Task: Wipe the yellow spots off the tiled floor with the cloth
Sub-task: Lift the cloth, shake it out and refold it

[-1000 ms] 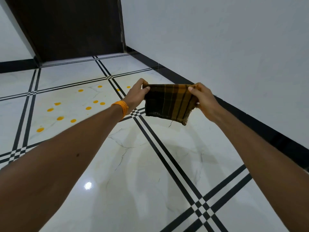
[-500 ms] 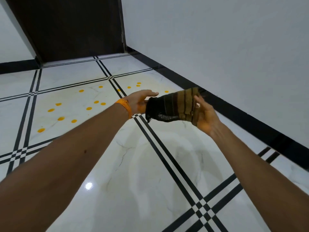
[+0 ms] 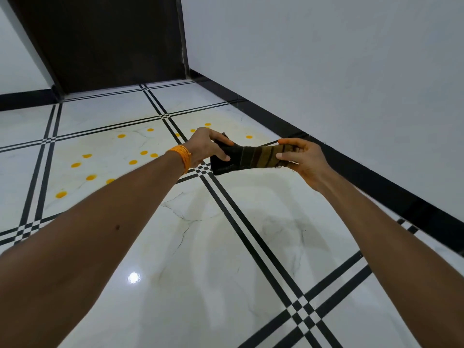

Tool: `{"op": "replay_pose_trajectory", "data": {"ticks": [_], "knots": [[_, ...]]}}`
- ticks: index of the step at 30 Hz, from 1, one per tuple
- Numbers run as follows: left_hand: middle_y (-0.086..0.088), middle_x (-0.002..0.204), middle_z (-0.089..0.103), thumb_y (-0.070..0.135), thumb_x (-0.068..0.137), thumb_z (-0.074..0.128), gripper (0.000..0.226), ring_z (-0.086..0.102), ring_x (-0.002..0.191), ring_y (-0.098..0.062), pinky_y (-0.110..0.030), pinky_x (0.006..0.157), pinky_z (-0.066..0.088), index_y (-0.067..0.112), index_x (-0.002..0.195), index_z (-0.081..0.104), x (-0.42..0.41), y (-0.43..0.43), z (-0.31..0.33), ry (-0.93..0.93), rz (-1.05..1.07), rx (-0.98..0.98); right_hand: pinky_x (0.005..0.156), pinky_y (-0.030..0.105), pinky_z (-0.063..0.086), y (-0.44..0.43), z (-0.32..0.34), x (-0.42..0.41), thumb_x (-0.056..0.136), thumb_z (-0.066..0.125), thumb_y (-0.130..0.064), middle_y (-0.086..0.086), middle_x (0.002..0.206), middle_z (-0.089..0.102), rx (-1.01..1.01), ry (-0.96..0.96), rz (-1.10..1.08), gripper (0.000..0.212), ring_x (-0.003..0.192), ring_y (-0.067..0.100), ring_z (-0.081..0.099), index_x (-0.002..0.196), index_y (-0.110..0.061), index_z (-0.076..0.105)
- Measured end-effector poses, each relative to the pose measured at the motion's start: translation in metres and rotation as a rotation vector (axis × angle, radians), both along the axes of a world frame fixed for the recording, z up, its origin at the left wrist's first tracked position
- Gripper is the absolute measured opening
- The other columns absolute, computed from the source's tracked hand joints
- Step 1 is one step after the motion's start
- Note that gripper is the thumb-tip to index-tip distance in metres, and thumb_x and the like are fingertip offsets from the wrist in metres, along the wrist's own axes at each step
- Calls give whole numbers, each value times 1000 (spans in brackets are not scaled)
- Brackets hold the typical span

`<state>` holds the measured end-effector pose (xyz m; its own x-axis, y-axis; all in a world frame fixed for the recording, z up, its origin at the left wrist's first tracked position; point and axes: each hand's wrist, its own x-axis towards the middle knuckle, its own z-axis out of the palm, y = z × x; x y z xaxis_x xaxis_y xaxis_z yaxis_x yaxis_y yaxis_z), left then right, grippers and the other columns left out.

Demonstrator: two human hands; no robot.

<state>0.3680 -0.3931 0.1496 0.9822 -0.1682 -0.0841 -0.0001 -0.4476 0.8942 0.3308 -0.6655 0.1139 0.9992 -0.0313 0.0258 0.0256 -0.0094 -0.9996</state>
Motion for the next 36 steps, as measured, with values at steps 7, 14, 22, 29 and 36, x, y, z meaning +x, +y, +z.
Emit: {"op": "replay_pose_trajectory", "data": {"ticks": [7, 14, 22, 29, 36], "knots": [[-6, 96, 65, 11, 75, 82, 25, 56, 96, -19, -29, 84, 48, 6, 99, 77, 0, -3, -4, -344, 98, 307, 90, 38, 59, 6, 6, 7, 72, 85, 5, 10, 109, 71, -344, -97, -36, 41, 104, 24, 68, 105, -17, 76], [-4, 92, 57, 20, 94, 58, 10, 53, 87, -19, -25, 68, 39, 10, 95, 59, -4, 4, -8, -165, -11, 184, 73, 28, 48, 26, 24, 11, 95, 52, -6, 7, 88, 57, -310, 0, -73, 14, 85, 19, 55, 87, -15, 59], [-13, 108, 67, 2, 84, 57, 23, 65, 104, -29, -41, 94, 52, 12, 104, 58, -13, 7, -2, 186, -169, 78, 74, 35, 56, 44, 40, 7, 99, 52, -10, 13, 111, 66, -241, -42, 24, 19, 101, 28, 65, 111, -18, 64], [-1, 124, 68, 13, 82, 73, 45, 58, 121, -19, -38, 108, 43, 18, 125, 60, -25, -25, 0, 266, -480, -17, 92, 36, 57, 64, 64, -3, 96, 53, -1, 6, 110, 72, -251, 7, 441, 26, 104, 20, 69, 109, -13, 73], [-5, 110, 74, 14, 95, 60, 27, 72, 100, -22, -31, 80, 58, 16, 121, 59, -32, -37, -1, 334, -398, -282, 68, 31, 59, 50, 58, 17, 91, 69, -10, 9, 99, 71, -110, -5, -30, 16, 92, 23, 69, 106, -15, 69]]}}
